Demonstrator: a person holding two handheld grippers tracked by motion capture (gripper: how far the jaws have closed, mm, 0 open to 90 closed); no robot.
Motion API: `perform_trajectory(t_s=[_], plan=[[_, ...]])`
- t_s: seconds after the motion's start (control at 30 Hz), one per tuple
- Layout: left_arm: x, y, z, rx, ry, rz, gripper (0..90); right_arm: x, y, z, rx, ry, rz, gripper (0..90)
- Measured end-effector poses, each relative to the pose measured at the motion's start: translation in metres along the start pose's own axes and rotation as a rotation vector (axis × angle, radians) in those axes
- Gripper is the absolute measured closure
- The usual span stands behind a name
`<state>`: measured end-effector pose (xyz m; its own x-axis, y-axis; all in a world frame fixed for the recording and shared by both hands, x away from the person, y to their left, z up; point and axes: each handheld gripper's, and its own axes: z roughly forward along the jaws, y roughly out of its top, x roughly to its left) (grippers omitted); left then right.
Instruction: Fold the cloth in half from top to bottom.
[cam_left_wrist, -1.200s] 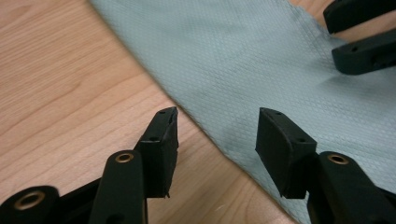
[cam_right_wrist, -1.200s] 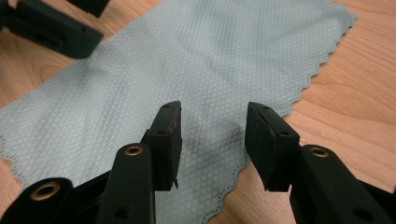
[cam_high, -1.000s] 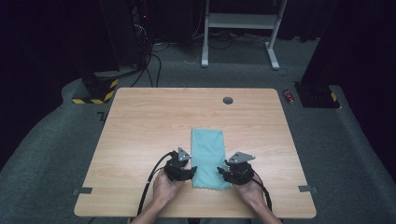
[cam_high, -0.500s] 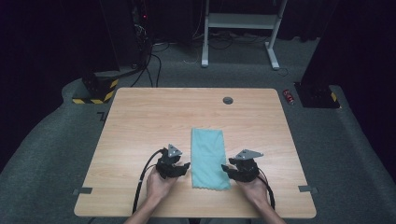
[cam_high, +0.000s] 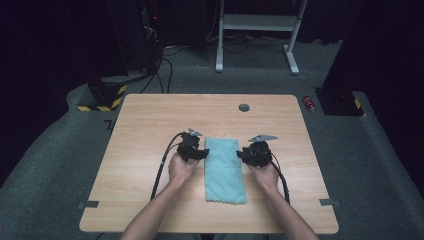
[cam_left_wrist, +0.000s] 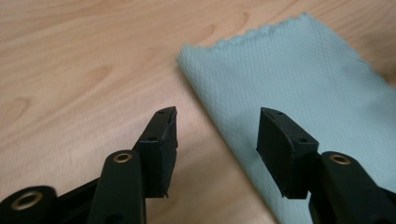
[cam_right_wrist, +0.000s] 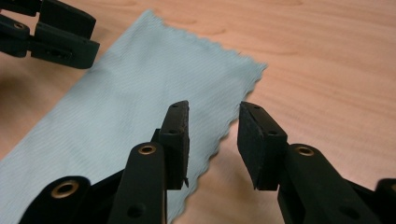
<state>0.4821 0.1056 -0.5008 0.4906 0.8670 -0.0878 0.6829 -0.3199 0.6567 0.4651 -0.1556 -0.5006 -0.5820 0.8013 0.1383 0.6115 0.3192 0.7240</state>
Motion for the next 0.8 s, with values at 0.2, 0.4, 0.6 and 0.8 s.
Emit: perform_trajectory(t_s=[0.2,0.4,0.6,0.8], plan=[[-0.002,0.020,0.019,0.029,0.037,0.023,53.9,-0.007,0.019,0.013,0.013,-0.037,-0.008,67.3],[-0.005,0.026,0.028,0.050,0.048,0.044,66.7,-0.009,0.028,0.027,0.041,-0.059,-0.014,68.7],[-0.004,0.029,0.028,0.060,0.042,0.075,81.6,-0.012,0.024,0.041,0.081,-0.084,-0.023,73.4],[-0.001,0.028,0.028,0.065,0.020,0.087,88.9,-0.008,0.025,0.044,0.082,-0.090,-0.072,89.1]])
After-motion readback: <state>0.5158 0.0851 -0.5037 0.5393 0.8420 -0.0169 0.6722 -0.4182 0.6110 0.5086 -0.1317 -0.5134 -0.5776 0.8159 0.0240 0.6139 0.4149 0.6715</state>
